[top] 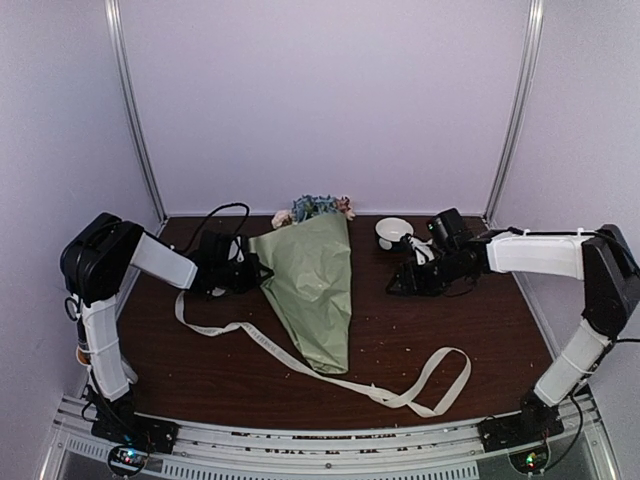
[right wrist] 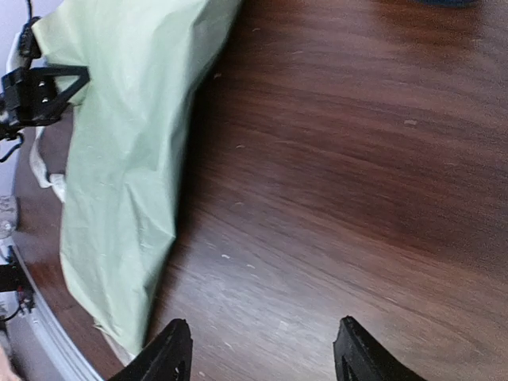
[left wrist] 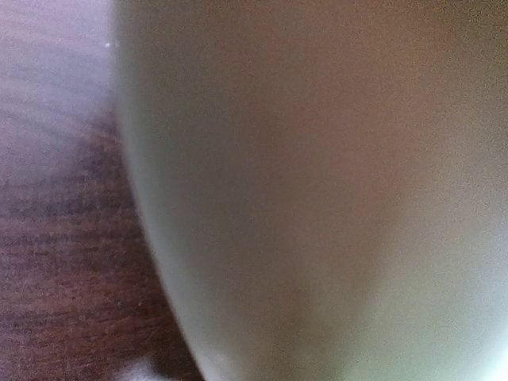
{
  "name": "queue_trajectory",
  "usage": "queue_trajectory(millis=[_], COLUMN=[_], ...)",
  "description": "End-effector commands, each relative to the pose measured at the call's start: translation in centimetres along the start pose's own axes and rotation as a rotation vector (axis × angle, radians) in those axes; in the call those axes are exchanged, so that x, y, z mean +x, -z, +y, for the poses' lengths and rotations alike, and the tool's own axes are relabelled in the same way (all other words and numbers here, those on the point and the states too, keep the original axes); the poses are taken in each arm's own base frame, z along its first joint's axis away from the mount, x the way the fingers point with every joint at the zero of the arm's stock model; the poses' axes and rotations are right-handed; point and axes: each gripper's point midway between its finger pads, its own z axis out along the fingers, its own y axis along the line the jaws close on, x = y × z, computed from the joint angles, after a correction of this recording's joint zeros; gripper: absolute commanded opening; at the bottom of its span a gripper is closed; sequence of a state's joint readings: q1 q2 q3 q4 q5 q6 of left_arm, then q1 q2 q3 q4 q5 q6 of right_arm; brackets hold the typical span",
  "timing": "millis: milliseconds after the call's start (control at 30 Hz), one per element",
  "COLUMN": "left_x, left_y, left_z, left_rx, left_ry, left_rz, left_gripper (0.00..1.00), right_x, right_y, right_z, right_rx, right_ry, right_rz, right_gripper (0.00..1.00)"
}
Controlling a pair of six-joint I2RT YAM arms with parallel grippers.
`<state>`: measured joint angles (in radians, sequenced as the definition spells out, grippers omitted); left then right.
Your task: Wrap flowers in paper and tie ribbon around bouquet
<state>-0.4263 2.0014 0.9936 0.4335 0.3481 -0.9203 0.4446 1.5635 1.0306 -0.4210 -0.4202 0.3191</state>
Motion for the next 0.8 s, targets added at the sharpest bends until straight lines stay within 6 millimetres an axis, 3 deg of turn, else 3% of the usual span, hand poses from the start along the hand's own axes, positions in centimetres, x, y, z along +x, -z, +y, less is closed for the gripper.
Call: queue_trajectory(millis=[0,100,267,433,533,700,767], left_x=[-0.5,0.1,0.9,1.5,1.6,1.8,1.8], left_y=[1.0,1.2,1.5,1.6,1.6,1.6,1.7], left_z=[-0.9,-0.5,0.3,0.8,0.9,1.0,0.8], left_rx=[0.030,0.020,0.004,-0.004,-0.006,-0.009,-0.004], left_ry=[-0.007,-0.002,0.010,0.011,0.013,0.015,0.012], left_rz=[-0.023,-0.013,-0.002,0.008,0.011,0.016,0.016], left_gripper=[0.00,0.00,0.00,0.00,0.00,0.00,0.00], right_x=[-1.7,-2.2,-0.6,1.0,0.9,0.1,0.1], right_y=[-4.7,-7.3,-11.6,-14.0,-14.6,-14.4,-14.2], right_z=[6.3,8.2,7.7,10.8,12.7,14.0,14.1], right_rx=[-0.297,-0.373,-0.349,-0.423,-0.491,-0.571,-0.573], right_ry=[-0.069,-0.124,-0.199,-0.181,-0.205,-0.266,-0.272], right_rz=[-0.031,-0.014,0.075,0.153,0.151,0.120,0.125], right_gripper=[0.62,0.62,0.62,0.61,0.57,0.31,0.13])
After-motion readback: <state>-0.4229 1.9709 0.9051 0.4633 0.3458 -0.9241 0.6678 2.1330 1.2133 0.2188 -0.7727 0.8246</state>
